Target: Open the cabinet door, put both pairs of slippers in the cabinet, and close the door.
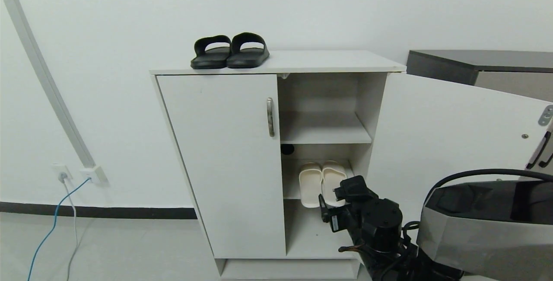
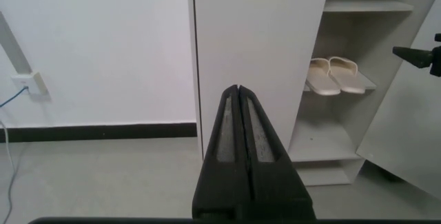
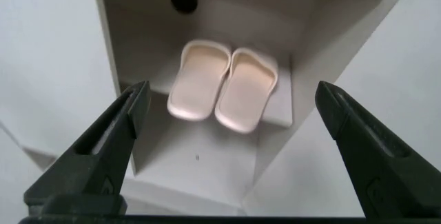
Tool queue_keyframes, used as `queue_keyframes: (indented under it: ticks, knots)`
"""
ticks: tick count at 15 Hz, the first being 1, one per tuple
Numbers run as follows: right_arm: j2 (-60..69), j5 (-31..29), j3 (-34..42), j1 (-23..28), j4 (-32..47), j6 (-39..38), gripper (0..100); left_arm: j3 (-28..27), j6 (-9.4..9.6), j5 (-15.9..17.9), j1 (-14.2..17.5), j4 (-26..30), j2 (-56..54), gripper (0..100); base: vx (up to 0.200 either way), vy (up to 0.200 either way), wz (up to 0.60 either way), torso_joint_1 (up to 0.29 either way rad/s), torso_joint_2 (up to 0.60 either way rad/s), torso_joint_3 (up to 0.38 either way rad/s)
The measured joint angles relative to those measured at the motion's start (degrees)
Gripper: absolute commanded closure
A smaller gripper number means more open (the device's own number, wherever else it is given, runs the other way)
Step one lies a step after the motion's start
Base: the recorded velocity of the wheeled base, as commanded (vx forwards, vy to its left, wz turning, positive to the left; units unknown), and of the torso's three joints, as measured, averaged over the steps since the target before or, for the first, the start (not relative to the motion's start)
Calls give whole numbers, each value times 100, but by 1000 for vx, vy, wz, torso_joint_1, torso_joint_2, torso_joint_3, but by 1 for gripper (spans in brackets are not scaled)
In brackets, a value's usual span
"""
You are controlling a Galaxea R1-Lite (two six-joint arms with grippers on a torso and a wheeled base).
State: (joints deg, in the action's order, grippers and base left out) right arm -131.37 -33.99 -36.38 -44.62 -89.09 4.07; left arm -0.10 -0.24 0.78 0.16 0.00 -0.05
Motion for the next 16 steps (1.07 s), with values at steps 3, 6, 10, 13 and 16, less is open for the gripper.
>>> queue_keyframes:
  ticks: [3, 6, 10, 13, 16]
  knots:
    - [-44, 46, 39, 11, -83, -5, 0, 0, 2, 0, 5, 0, 0, 100, 0, 200, 0, 1, 1, 7]
    - [-89, 52, 49, 2, -96, 9, 0, 2, 0, 0, -6, 0, 0, 100, 0, 200, 0, 12, 2, -7]
    - [-107, 60, 118, 11, -90, 11, 0, 0, 0, 1, -2, 0, 0, 100, 0, 200, 0, 1, 5, 5]
    - [-110, 60, 135, 13, -83, 13, 0, 0, 0, 6, -2, 0, 0, 100, 0, 200, 0, 4, 2, -1]
    - [-111, 62, 157, 0, -90, 13, 0, 0, 2, 1, 0, 0, 0, 100, 0, 200, 0, -2, -5, 2]
